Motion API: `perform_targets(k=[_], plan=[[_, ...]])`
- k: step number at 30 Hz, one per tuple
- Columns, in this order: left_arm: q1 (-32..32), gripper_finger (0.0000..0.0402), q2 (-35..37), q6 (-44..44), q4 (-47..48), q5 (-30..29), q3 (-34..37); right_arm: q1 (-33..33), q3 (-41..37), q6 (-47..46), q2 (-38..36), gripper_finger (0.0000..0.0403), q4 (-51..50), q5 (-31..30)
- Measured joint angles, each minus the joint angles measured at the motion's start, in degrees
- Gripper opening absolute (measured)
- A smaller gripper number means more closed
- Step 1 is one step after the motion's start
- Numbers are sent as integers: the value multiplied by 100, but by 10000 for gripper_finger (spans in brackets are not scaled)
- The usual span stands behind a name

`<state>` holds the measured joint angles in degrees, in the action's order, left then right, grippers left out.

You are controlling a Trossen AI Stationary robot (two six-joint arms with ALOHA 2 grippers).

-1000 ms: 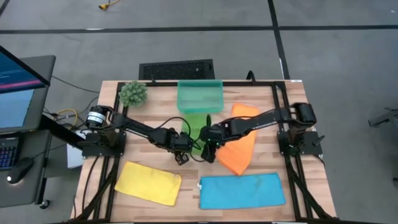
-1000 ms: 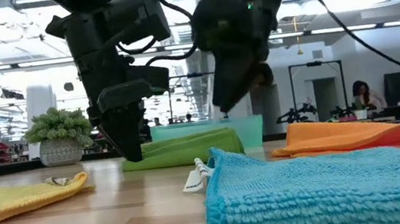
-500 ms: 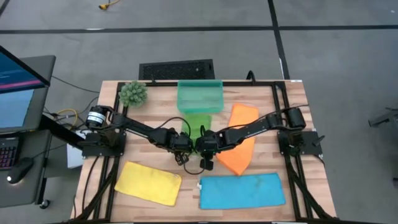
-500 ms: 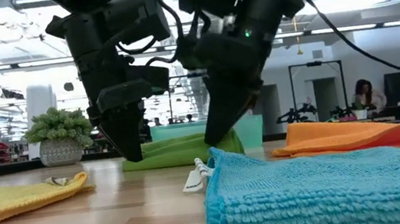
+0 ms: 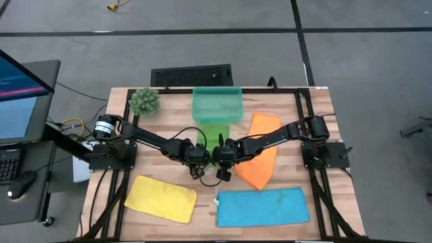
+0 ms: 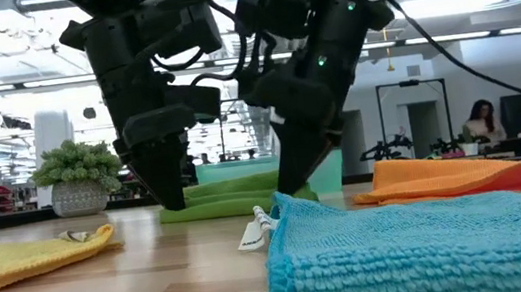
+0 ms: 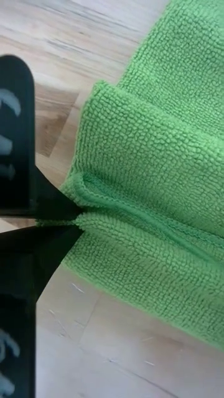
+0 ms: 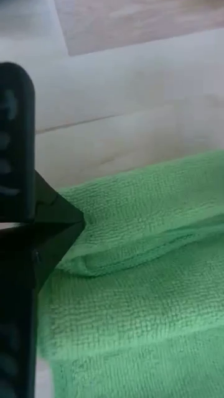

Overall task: Roll microfiber towels into tight, uniform cylinder then place into a basket
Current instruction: Roll the green towel

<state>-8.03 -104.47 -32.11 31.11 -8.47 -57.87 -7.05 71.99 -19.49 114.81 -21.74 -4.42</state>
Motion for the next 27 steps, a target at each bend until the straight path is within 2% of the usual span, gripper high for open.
perform_targets(k=[6, 11, 20, 27], plan=[[-97, 0, -1, 253, -13, 43, 0, -67, -5, -9, 31, 6, 38, 662], [-373, 0, -8, 436, -352, 548, 7, -380, 4, -315, 135, 10, 200, 1207], [-869, 0, -17, 198, -514, 975, 7, -720, -17, -860, 128, 6, 437, 1231], [-924, 0, -17, 1, -522, 884, 7, -745, -17, -846, 130, 10, 450, 1097]])
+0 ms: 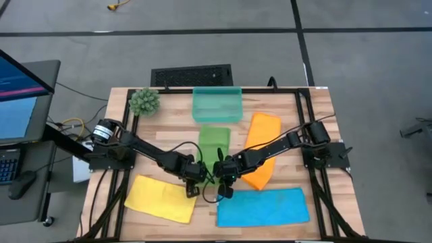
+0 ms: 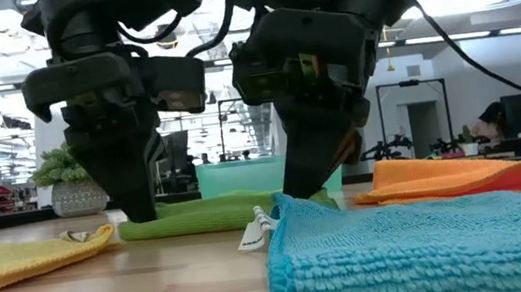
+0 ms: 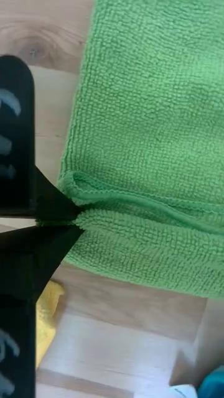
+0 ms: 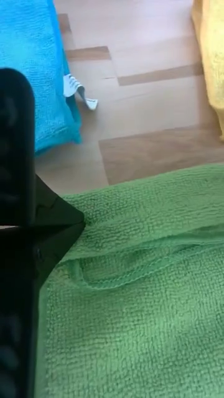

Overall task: Roll microfiber towels into tight, uniform cylinder then place into a basket
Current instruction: Roll the green towel

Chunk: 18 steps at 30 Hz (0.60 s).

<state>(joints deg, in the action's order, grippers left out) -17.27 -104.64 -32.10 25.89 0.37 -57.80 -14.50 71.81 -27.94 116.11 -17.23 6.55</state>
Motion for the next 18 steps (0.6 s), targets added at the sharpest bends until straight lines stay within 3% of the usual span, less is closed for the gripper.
perform_targets(k=[18], plan=[[16, 0, 0, -166, -7, -65, -1, -573, -9, 769, -738, 20, -335, -256]])
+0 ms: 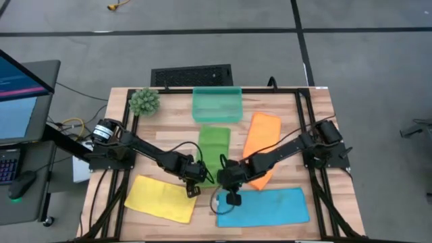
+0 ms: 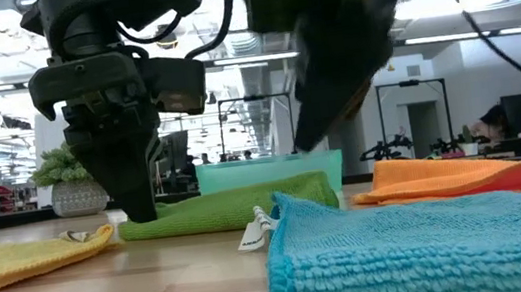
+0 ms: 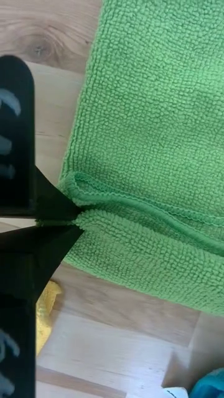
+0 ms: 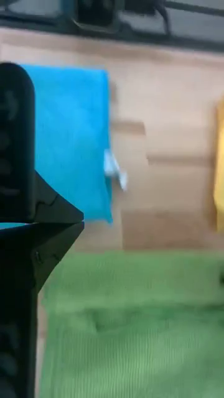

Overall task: Roll microfiber towels into tight, uniform cylinder then place into a basket
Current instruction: Roll the green towel

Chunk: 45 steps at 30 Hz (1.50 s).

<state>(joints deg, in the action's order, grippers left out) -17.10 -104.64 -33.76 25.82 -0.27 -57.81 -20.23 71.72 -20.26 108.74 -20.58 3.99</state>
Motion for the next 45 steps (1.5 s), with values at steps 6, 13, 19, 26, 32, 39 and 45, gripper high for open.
perform_targets(k=[6, 13, 19, 26, 32, 39, 45], plan=[[2, 0, 0, 0, -2, 0, 0, -441, 2, 806, -113, 17, -53, -633], [4, 0, 0, -44, -4, 0, -1, -442, 21, 1287, -1, 38, -59, -700], [4, 0, 0, -55, -4, -2, -1, -214, 20, 1300, 28, 83, -140, -697], [5, 0, 0, -48, -4, -4, -1, -190, 13, 2234, 29, 168, -126, -701], [4, 0, 0, -47, -4, -9, -1, -177, -15, 2669, 250, 218, -136, -692], [7, 0, 0, 7, 4, -2, -4, -53, 5, 2626, 448, 217, -6, -726], [7, 0, -2, 7, 7, -1, -4, -26, 22, 2602, 604, 207, -71, -857]])
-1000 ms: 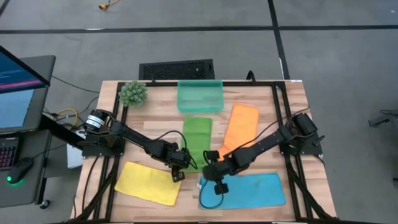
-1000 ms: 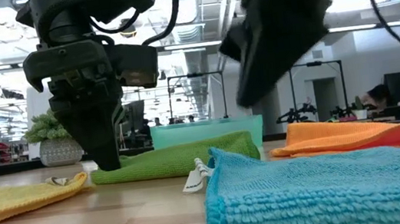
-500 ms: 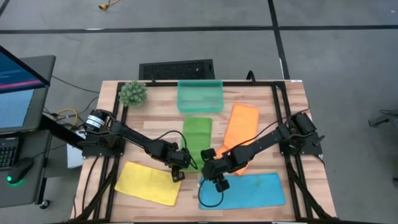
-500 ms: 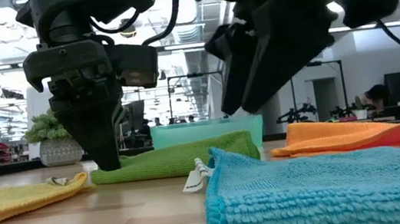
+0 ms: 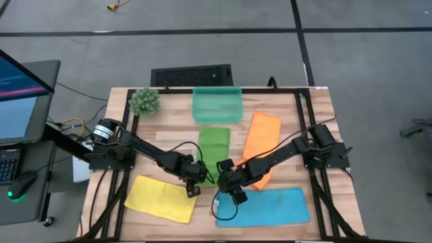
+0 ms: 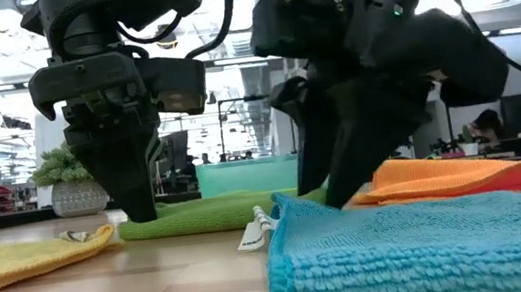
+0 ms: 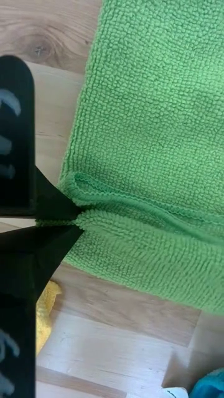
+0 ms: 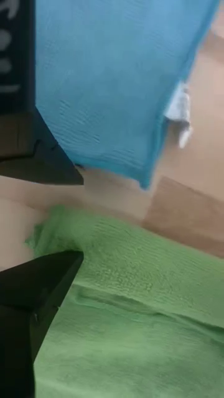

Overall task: Roll microfiber towels into tight, uniform cylinder then place into a basket
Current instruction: Roll the green towel

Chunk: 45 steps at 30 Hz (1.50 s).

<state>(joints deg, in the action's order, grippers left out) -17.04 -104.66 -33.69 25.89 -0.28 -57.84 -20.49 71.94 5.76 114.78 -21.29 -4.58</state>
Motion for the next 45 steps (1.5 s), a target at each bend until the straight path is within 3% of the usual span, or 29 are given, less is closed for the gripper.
perform_targets(k=[8, 18, 25, 30, 35, 45], plan=[[0, 0, 0, 2, -3, 3, 0, 81, 2, -210, 71, 180, -96, -194], [4, 0, -37, 363, 109, -1, -319, 203, 0, -395, 64, 15, -35, -124], [4, 0, -37, 365, 126, -23, -352, 164, -11, -600, 60, 36, 60, -17], [-33, 0, -28, 403, 311, -56, -365, 174, -11, -730, 49, 11, 92, 310], [-127, 0, -20, 581, 417, -159, -401, 194, -11, -797, 49, 15, 105, 487], [-361, 0, -20, 1330, 1459, -970, -1012, 190, -10, -887, 49, 11, 119, 586]])
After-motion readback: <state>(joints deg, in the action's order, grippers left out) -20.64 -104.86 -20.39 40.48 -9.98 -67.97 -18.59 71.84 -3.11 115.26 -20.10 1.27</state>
